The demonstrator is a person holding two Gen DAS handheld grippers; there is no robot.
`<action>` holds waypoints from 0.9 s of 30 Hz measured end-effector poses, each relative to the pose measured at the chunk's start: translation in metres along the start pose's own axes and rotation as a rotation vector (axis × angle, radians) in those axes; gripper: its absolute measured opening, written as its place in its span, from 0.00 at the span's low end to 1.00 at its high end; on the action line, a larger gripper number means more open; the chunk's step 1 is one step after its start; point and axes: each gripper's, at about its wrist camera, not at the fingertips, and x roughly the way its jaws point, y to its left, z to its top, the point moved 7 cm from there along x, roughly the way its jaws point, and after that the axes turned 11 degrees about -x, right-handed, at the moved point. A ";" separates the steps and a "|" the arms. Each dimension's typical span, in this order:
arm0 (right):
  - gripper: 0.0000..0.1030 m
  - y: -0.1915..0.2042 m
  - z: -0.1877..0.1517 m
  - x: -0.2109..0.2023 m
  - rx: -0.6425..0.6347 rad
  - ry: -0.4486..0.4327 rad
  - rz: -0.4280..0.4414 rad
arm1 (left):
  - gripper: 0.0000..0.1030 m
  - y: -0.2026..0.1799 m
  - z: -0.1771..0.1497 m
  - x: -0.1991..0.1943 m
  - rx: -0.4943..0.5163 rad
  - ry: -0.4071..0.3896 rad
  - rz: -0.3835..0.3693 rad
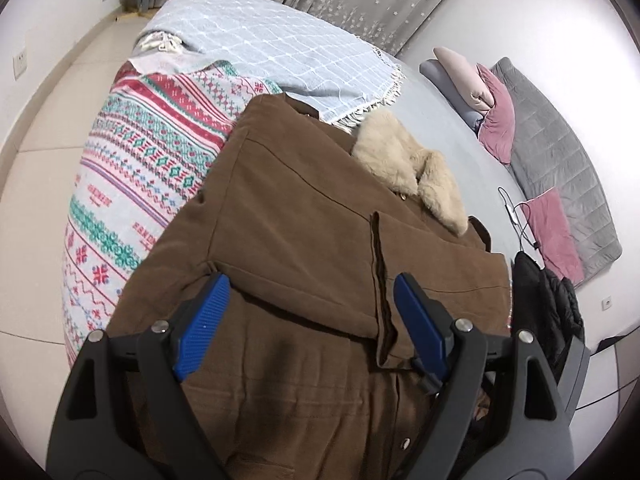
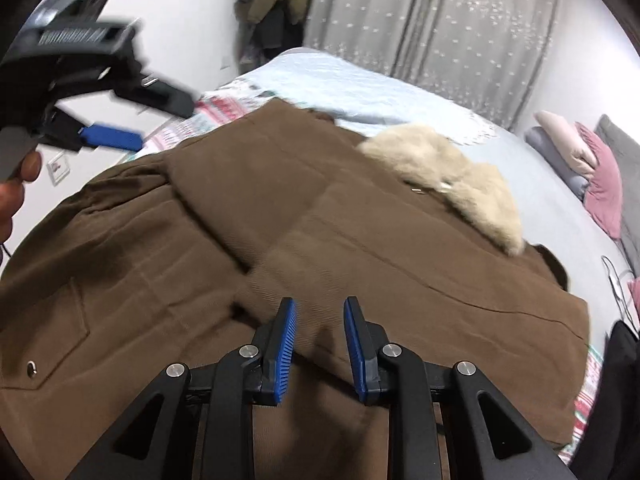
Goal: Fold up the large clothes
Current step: 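Release the sleeve with the right gripper and press the fold flat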
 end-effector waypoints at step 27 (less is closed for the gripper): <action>0.01 -0.050 0.112 0.058 0.460 -0.041 0.059 | 0.82 0.031 0.012 -0.005 -0.105 -0.005 0.002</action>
